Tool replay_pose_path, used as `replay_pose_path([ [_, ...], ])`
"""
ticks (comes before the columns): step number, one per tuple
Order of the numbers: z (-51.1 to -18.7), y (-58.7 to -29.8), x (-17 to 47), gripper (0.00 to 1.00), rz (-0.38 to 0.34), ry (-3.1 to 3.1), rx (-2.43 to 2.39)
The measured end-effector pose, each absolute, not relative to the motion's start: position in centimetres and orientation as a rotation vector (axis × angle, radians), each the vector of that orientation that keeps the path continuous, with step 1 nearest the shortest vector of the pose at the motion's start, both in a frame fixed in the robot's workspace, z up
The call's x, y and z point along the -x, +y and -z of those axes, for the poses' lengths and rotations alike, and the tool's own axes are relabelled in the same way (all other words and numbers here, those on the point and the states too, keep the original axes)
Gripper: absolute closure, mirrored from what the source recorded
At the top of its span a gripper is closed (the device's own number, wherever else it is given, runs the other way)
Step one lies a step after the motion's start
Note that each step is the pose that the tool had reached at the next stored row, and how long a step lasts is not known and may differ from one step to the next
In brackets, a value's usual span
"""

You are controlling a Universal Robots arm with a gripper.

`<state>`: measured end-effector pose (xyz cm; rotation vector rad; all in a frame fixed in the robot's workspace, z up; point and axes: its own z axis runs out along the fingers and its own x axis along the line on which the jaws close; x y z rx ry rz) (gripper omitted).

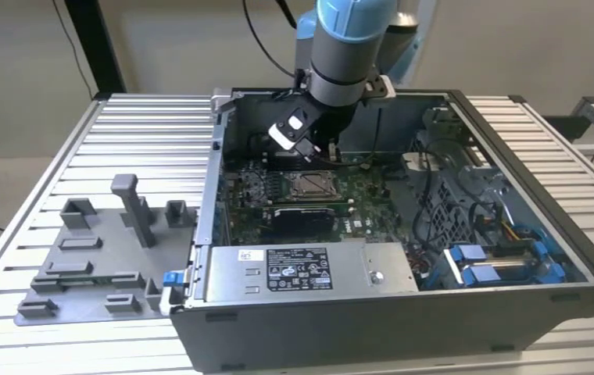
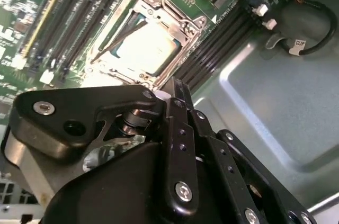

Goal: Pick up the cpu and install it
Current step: 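Install the second cpu locking lever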

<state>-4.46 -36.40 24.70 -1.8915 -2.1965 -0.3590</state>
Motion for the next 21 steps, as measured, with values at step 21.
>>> replay_pose_path([
  [21,-25.9,-36.8,2.6,1.0,0.054,-2.352,2.028],
])
